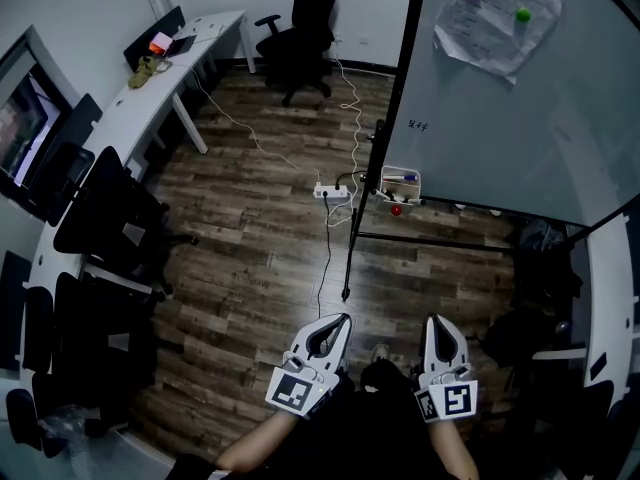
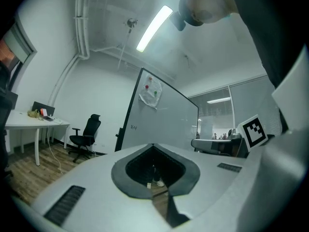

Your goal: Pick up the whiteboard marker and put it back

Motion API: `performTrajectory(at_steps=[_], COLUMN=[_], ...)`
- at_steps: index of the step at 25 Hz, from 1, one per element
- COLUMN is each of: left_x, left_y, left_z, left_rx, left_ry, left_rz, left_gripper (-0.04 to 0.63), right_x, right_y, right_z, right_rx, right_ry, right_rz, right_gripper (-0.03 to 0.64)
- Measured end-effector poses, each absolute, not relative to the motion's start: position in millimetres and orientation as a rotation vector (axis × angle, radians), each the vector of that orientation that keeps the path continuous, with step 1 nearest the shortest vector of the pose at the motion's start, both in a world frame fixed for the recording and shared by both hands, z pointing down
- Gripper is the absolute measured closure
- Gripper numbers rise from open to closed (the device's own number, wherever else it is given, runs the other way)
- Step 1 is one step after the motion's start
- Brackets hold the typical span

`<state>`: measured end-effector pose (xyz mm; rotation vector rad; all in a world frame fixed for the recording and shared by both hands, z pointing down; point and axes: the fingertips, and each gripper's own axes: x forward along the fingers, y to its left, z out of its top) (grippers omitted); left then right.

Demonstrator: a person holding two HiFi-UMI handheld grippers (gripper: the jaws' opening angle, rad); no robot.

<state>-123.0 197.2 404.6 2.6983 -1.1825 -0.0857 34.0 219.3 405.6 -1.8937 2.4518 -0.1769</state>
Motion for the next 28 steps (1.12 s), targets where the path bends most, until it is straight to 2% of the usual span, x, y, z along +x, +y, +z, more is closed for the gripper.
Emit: performTrajectory(at_steps=[28], left_x=[-105.2], left_y=[123.8], left_z=[408.6], left_rx=[2.696], left_ry=[-1.185], left_rz=[-0.12], left_gripper=[0.588], right_x=[56.0], right_y=[142.4], right_z=[415.8], right_rx=[-1.898], right_ry=[2.435], right_rz=[-0.19], right_gripper=[0.603])
